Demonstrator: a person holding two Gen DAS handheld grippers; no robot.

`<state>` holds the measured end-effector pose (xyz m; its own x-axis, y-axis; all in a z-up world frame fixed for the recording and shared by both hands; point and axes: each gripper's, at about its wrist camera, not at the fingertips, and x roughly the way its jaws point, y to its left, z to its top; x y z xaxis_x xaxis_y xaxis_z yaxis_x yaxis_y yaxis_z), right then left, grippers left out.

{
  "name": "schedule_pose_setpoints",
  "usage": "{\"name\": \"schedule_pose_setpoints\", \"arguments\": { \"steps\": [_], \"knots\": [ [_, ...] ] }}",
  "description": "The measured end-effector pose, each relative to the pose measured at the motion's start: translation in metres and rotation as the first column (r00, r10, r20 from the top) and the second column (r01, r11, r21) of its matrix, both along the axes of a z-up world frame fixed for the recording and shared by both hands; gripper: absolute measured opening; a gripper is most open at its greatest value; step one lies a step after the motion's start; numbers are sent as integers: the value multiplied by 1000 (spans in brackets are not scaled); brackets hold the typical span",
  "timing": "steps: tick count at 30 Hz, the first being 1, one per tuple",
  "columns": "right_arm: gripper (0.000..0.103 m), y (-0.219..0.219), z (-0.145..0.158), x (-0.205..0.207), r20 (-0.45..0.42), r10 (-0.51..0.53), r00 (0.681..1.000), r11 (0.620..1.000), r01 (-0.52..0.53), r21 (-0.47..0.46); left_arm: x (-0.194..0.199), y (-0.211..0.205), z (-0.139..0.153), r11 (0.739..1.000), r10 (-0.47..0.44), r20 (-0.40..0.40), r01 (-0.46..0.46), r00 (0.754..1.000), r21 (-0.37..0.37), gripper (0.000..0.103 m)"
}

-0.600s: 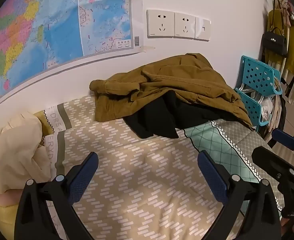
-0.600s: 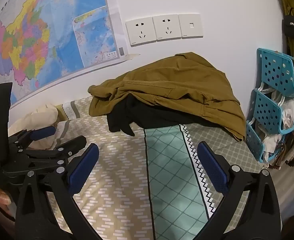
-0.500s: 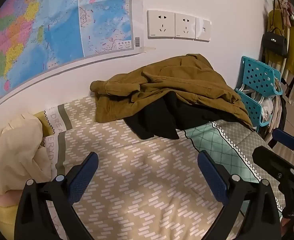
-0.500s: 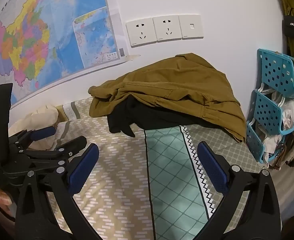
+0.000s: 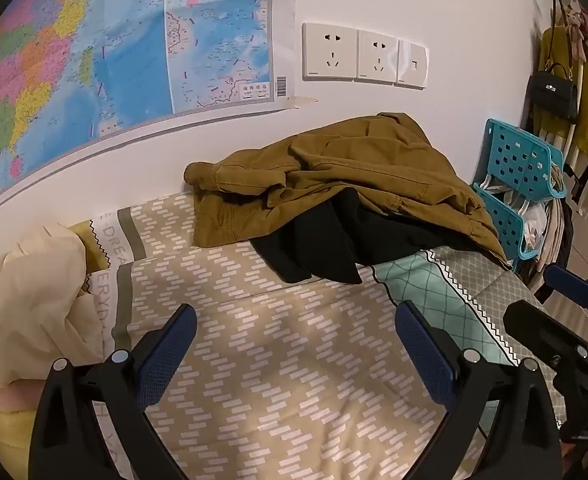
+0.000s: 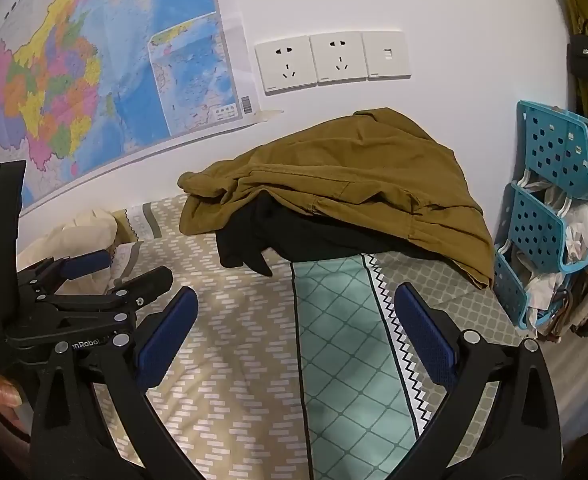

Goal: Fold large clothes

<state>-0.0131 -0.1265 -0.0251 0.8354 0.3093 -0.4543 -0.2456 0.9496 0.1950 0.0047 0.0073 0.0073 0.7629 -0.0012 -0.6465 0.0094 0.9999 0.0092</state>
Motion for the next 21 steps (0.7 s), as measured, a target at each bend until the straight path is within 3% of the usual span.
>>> {"name": "schedule_pose_setpoints", "arguments": {
  "steps": [21],
  "knots": [
    [97,3,-1,2,3,-3,1000,1000,3,-9,-3,1,-1,1000,1,5,-1,1000,-11,96]
  ]
}}
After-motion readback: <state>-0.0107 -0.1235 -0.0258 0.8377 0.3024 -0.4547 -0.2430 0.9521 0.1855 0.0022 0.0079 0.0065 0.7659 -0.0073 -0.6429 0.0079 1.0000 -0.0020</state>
